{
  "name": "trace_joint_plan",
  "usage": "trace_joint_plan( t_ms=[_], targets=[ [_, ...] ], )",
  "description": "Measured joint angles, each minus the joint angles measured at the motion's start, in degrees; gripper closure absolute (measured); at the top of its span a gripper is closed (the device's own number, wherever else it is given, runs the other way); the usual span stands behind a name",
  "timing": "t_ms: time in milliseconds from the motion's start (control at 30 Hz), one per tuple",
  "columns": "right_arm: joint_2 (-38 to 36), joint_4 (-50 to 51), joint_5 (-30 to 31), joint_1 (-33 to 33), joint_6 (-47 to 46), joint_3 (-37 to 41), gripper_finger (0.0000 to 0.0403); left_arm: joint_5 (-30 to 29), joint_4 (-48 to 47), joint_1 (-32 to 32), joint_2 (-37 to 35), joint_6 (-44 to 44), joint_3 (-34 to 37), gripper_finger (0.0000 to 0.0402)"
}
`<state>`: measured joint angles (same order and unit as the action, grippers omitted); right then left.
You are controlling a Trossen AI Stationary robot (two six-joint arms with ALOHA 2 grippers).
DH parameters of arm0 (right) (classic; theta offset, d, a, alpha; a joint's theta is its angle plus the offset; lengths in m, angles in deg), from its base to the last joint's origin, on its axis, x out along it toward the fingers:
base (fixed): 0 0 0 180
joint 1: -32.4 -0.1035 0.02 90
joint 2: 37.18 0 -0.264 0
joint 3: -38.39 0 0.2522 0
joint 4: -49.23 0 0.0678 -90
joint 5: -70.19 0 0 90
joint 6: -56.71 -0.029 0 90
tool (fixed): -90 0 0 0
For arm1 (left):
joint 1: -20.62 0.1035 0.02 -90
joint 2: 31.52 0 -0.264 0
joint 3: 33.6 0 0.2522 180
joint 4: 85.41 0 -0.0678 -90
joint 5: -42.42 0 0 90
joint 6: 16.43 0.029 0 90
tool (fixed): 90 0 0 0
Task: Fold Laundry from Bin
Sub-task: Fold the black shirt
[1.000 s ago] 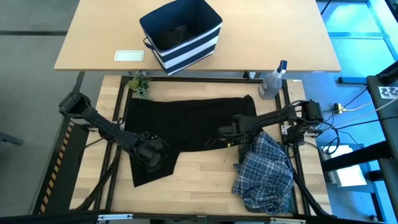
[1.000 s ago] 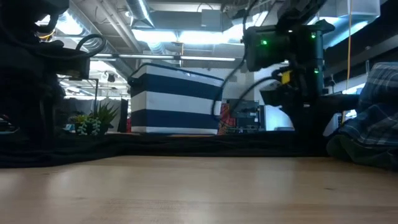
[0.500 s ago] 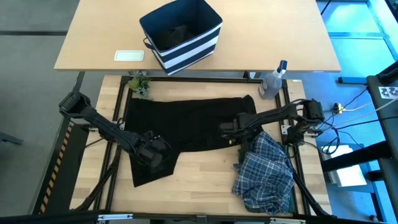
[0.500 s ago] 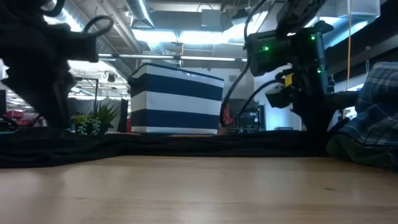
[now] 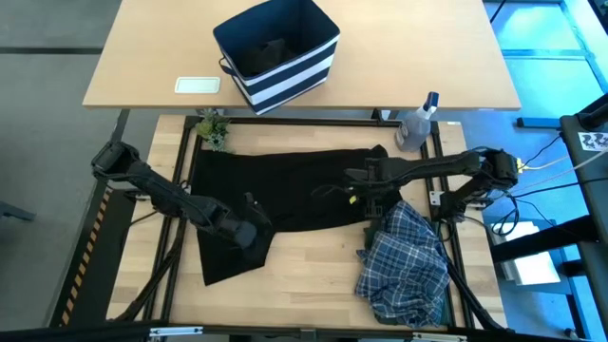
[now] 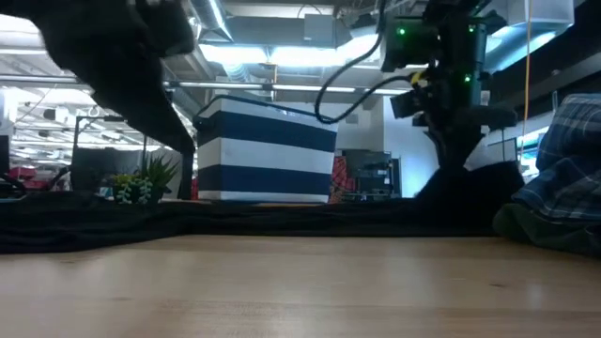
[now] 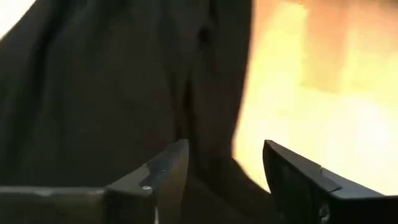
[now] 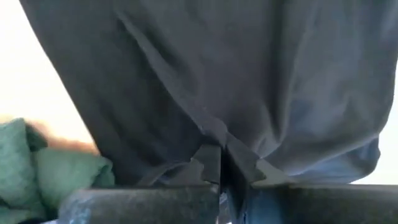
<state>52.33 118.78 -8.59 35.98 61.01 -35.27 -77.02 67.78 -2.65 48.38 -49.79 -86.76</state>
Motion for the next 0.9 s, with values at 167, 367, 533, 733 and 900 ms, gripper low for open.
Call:
trace_joint_plan(
  t_ms=[167, 367, 533, 733, 900],
  targets=[
    [-1.96, -1.17, 1.42, 1.43, -0.01, 0.00, 0.0401, 1.89, 1.12, 4.57, 3.33, 1.91, 0.00, 0.0163],
    [-5.96, -1.79, 2.62, 3.28, -1.38, -0.43, 0.0402, 5.40, 5.78, 6.72, 7.45, 4.21, 0.00, 0.0146],
    [-9.15, -2.05, 4.41, 5.24, -1.45, -1.29, 0.0402, 5.36, 4.65, 7.59, 10.38, 3.29, 0.00, 0.0147],
    [-10.57, -2.05, 4.74, 7.10, -1.02, -2.09, 0.0402, 4.09, 1.74, 8.10, 12.52, 0.87, 0.00, 0.0148],
    [-10.62, -2.02, 5.52, 7.12, 0.10, -2.14, 0.0403, 2.15, -3.85, 8.78, 12.27, -2.49, -0.01, 0.0148]
  ],
)
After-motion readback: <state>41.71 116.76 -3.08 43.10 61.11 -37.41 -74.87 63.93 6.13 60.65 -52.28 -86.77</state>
